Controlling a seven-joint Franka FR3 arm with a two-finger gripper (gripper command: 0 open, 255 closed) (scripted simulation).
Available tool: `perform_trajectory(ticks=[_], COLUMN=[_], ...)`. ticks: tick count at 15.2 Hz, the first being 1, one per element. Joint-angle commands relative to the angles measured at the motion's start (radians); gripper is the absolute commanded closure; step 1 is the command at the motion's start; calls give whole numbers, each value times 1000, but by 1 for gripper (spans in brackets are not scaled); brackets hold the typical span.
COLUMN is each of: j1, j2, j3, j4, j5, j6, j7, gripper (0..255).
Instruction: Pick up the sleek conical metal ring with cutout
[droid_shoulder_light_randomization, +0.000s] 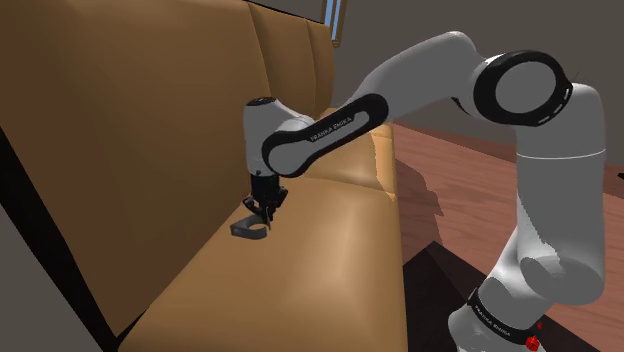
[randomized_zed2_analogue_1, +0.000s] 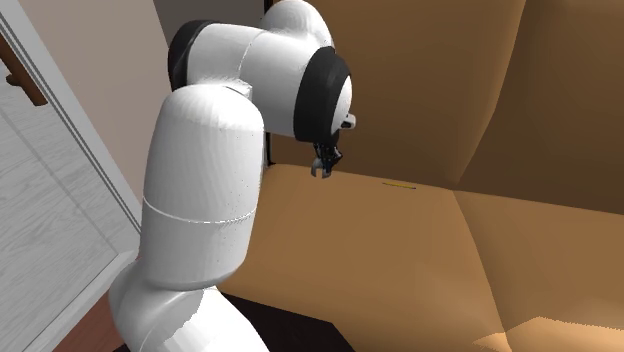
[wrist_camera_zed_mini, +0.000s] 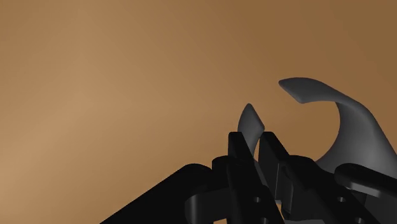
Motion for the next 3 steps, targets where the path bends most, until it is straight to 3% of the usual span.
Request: perform_trajectory(ticks=[1, 3], j1=[-3, -3], j2=[-16, -17], j3=[4, 4], j4=[2, 2], j5=[7, 8], j6=[-17, -19], j7=[-5, -5], gripper=[255, 255])
